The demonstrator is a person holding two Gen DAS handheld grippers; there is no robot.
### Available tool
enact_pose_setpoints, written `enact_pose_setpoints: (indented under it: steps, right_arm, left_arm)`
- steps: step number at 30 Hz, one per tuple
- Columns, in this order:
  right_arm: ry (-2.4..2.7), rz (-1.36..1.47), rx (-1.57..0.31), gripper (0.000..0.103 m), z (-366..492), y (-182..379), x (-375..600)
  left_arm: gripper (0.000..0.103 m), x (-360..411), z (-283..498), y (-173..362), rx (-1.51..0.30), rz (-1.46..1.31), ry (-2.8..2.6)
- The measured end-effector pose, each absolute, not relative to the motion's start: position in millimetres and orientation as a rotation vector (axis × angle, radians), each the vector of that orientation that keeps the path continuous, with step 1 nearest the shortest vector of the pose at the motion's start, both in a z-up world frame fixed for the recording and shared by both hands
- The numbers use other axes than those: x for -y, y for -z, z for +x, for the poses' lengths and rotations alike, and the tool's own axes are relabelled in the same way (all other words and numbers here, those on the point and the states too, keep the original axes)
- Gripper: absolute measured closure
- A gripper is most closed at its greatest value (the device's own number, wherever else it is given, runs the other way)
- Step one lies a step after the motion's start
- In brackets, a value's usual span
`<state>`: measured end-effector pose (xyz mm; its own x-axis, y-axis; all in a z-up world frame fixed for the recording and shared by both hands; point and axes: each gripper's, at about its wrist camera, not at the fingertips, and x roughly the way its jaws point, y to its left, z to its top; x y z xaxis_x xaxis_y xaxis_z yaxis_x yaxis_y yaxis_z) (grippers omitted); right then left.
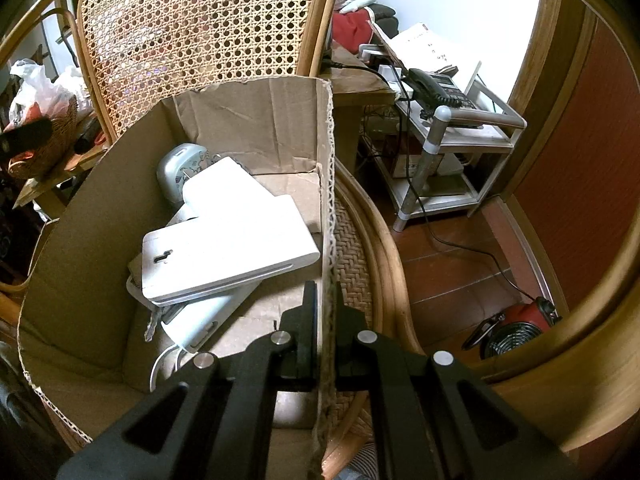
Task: Organize rigid objects
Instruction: 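Grasp the small white cube charger with the left tool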
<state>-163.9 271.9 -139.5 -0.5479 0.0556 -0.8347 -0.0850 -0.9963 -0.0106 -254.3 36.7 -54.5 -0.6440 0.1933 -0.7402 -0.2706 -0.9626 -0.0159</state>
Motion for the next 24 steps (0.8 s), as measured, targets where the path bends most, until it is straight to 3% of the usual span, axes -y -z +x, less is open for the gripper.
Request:
enact_pose_setpoints:
  steps: [8,24]
  right_arm:
    - [-2.701,-1.45,-0.042,0.096,-164.9,138.9,-271.5]
    - [-2.611,-1.406,-0.058,0.099,-149.0,134.8,-278.9]
  left_arm:
    - [0.007,-39.0,-258.0,118.5,-0.206,-1.262,-2.527]
    - [0.007,-55.2,-278.7,154.4,-0.135,-1.297,-2.406]
